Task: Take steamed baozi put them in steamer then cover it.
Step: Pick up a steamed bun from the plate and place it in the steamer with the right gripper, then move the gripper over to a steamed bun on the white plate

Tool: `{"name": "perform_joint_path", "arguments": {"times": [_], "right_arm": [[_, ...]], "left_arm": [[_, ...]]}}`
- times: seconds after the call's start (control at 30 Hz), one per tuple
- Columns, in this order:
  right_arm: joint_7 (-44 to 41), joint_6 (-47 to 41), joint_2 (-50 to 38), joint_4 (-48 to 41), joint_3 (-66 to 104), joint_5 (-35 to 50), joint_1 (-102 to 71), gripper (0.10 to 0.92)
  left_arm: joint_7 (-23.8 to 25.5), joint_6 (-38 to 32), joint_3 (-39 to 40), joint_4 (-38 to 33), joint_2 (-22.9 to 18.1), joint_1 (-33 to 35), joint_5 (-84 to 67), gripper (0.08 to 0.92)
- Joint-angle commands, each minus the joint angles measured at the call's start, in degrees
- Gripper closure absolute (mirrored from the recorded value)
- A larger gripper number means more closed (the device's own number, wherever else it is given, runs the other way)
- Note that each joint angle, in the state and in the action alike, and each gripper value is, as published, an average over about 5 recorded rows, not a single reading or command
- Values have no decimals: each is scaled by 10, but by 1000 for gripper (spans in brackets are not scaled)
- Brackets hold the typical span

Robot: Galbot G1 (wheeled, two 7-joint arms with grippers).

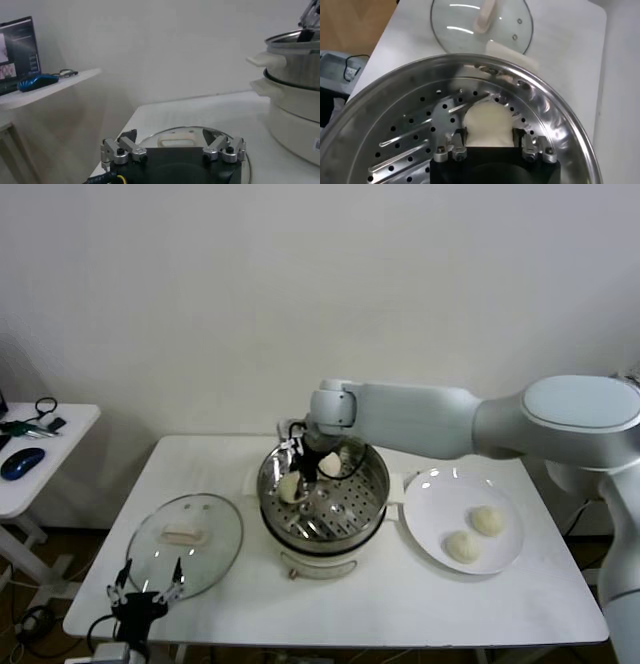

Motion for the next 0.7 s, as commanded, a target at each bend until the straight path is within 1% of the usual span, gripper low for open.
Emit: {"name": "perform_joint_path", "arguments": {"times": [0.03, 0.1, 0.17, 0.27, 0.47, 0.6, 0.7], "right_arm": [[-3, 11, 6, -13, 7, -5, -4, 269], [-13, 22, -5, -6, 9, -9, 10, 227], [-30, 37, -24, 5, 11, -16, 30, 209], [-64, 63, -72, 26, 10, -31, 68, 203], [-122, 100, -219, 92, -34, -39, 150, 202], [-135, 102, -325, 149, -86, -44, 182, 203], [-138, 104, -395, 180, -126, -62, 191, 203]], "left_arm": [[0, 0, 0, -1, 0, 0, 0, 177], [0, 1, 1, -2, 0, 1, 0, 177], [0, 1, 2, -3, 0, 1, 1, 177], [0, 2, 2, -5, 0, 1, 2, 177], [1, 2, 2, -8, 1, 4, 2, 177], [1, 4, 2, -9, 1, 3, 2, 177], [2, 4, 3, -8, 2, 1, 2, 177]]}}
